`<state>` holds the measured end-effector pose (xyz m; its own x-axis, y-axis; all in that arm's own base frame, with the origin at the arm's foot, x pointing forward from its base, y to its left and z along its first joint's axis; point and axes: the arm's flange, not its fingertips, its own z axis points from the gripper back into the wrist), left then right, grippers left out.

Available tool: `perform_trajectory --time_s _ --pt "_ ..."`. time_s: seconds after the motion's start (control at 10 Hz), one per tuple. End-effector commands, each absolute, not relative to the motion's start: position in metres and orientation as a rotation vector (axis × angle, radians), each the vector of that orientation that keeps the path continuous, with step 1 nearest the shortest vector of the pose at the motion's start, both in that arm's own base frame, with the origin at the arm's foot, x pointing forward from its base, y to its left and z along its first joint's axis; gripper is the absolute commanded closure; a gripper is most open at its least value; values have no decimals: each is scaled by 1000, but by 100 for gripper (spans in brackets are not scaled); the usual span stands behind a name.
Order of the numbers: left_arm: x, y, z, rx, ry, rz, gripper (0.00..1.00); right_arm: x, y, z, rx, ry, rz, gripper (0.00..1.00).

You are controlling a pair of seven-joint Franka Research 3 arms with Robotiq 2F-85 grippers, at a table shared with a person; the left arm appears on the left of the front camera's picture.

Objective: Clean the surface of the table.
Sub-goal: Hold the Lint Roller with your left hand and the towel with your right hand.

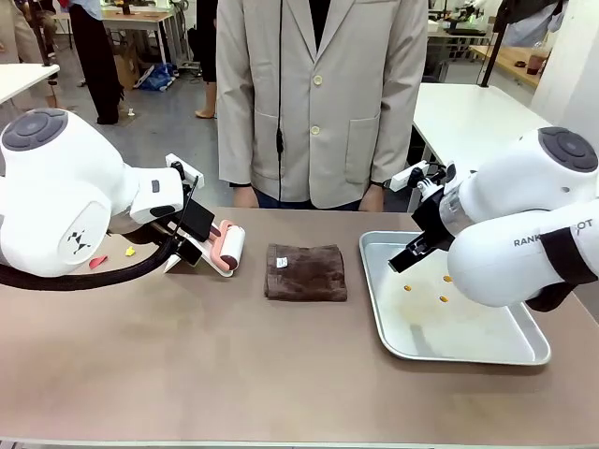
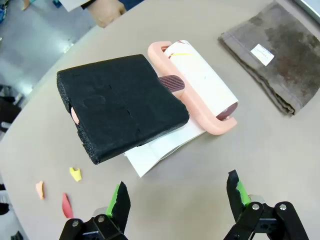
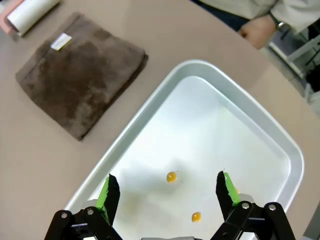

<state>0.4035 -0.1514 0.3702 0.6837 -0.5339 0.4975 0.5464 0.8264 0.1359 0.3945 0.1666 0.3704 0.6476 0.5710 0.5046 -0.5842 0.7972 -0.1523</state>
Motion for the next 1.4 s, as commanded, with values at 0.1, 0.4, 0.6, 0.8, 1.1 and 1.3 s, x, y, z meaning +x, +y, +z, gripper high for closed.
perform_trajectory --time_s 0.1,0.4,0.6,0.8,1.1,1.3 --pt "403 -151 370 -24 -550 -606 0 395 167 371 25 -565 656 0" --pt "403 -151 370 -24 -550 -606 0 395 167 371 25 -565 656 0" --pt "403 -151 370 -24 -550 -606 0 395 167 371 25 -565 656 0" --pt "403 -151 370 -24 -550 -606 0 395 167 371 25 -565 656 0" --pt "393 -144 393 -30 -499 -680 0 389 164 393 24 -466 586 0" --pt "377 -131 423 -59 -461 -749 0 374 156 430 56 -398 543 0"
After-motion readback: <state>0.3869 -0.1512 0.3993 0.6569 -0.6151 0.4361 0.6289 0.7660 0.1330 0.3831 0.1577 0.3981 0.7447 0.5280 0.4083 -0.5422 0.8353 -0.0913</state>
